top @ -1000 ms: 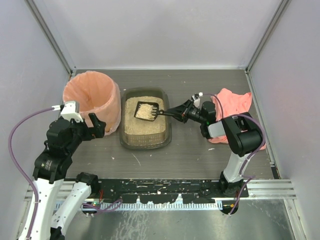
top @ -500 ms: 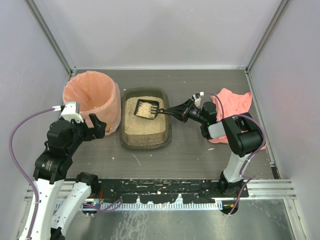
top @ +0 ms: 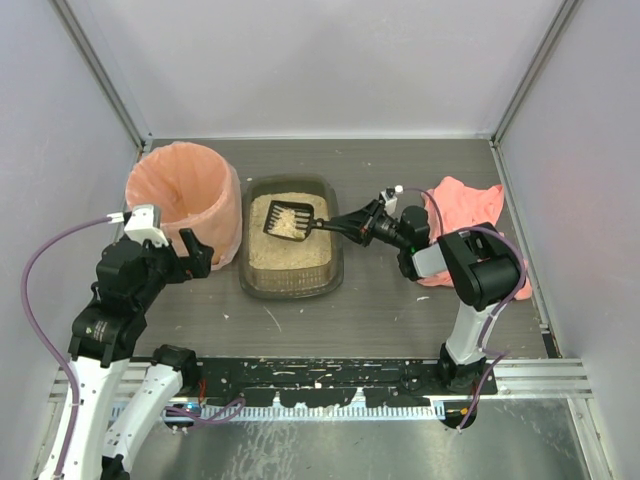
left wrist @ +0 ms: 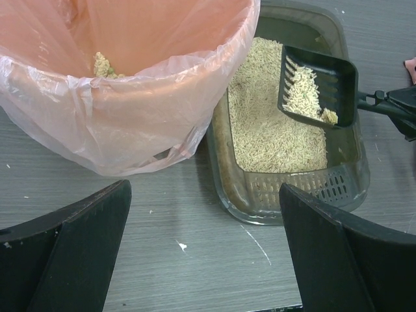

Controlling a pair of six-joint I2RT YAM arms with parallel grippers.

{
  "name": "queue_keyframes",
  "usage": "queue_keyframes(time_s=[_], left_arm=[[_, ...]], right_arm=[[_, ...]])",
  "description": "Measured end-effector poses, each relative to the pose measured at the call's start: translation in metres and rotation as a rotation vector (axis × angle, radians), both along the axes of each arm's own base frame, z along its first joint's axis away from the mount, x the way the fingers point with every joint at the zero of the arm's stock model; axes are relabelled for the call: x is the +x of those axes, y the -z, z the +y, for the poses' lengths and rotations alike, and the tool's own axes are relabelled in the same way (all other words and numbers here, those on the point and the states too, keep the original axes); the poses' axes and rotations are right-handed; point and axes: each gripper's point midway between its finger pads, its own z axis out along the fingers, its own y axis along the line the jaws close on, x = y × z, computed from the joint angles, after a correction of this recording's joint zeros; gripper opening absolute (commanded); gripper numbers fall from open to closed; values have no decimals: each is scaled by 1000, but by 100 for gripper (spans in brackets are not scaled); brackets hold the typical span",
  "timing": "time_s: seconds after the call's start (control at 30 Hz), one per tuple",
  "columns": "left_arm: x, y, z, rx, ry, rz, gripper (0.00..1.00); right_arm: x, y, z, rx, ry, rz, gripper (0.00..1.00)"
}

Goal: Clean the litter box

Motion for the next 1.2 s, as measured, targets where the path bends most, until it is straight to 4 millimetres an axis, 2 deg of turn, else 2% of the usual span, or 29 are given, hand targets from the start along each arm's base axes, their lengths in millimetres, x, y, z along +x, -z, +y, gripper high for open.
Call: queue_keyframes(time_s=[0.2,0.27,0.37,0.8,1.2], left_arm=[[-2,0,1,1,-3,-4,98],[-2,0,1,1,-3,-4,98],[-2,0,1,-3,-5,-5,98],[0,5,0,-25,-20,9,98],[-3,4,4,-21,-40,-2,98]], right_arm=[[3,-3,6,-5,-7,-12,1],[-1,1,4,-4,0,-3,1],[0,5,11,-21,-25,9,1],[2,6,1,-61,4,1,1],[2,-11,5,-202,-41,-128,1]])
